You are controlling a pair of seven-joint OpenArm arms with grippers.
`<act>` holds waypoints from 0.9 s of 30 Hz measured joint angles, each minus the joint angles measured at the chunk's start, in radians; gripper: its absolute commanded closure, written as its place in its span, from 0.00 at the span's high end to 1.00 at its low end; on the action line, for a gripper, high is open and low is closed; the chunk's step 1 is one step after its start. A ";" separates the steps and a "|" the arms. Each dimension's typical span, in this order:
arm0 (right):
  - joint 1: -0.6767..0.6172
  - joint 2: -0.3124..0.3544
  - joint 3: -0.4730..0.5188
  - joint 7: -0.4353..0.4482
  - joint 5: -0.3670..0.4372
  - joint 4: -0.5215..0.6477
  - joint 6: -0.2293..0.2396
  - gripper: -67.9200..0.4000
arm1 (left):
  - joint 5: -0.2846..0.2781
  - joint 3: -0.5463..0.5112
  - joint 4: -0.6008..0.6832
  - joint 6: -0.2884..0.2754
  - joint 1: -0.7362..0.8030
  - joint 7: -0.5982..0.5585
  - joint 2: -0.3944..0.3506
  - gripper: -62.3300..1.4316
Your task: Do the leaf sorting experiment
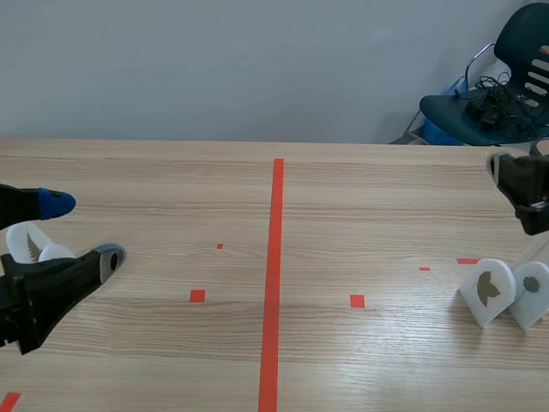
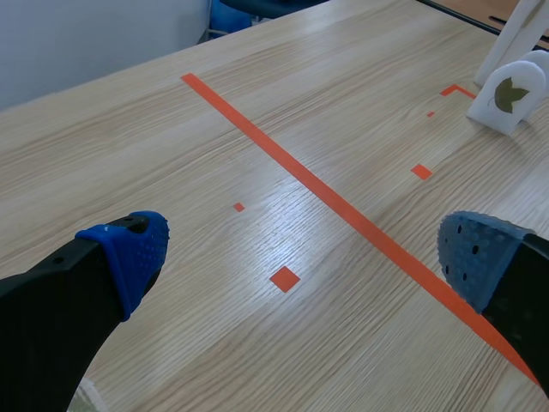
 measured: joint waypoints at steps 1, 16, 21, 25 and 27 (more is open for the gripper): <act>-0.017 0.010 -0.008 -0.022 0.027 0.048 0.005 0.70 | 0.000 0.000 0.000 0.000 0.000 0.000 0.000 1.00; -0.231 0.264 -0.219 0.059 0.139 0.118 0.011 1.00 | 0.000 0.000 0.000 0.000 0.000 0.000 0.000 1.00; -0.225 0.282 -0.213 0.082 0.140 0.118 0.011 1.00 | 0.000 0.000 0.000 0.000 0.000 0.000 0.000 1.00; -0.225 0.277 -0.211 0.082 0.140 0.118 0.011 1.00 | 0.000 0.000 0.000 0.000 0.000 0.004 0.000 1.00; -0.225 0.273 -0.208 0.082 0.140 0.118 0.011 1.00 | 0.000 0.000 0.000 0.000 0.000 0.004 0.000 1.00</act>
